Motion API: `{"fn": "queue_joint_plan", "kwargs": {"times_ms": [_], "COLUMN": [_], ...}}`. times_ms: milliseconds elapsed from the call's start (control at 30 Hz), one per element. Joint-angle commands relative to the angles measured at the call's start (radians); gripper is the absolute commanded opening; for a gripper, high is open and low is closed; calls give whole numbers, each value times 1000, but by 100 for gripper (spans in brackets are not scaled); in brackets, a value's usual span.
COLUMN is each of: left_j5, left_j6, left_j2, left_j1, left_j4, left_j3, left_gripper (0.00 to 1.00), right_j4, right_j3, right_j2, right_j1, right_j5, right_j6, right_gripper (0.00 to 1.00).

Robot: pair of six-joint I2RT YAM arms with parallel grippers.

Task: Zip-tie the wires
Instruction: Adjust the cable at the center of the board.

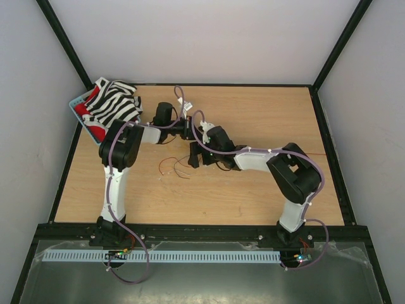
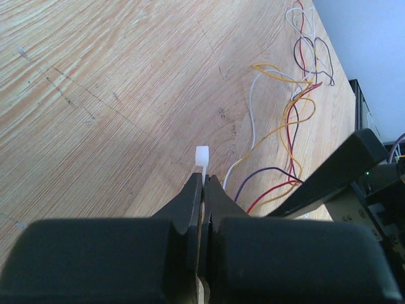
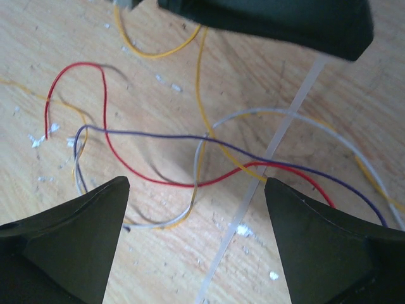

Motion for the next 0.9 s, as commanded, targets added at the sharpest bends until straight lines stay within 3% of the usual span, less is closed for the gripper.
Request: {"fn": "queue_joint_plan", "kwargs": {"times_ms": [0,300,500,700,867], "left_j5": [2,3,15,29,42], "left_j6": [-9,-25,-27,-24,-23], "left_j2": [-29,-28,-24,-23,-21], "left_j1": [2,-9,-19,-31,-38], "left_j4": [26,25,26,26,26], "left_j3": [-5,-3,-2,-10,-16], "left_gripper": [0,0,0,0,0], "right_j4": [-74,-82,-157,-115,-105], "right_j3": [-33,-146,-188,-263,-312], "right_j2": [-100,-249,-284,-296,-372], "right_j1": [7,-95,-110,-110,-110], "right_j5": [-79,-223,-249,-278,-204], "right_j6": [-35,-148,-190,-170,-227], "right_gripper": [99,99,83,75,73]}}
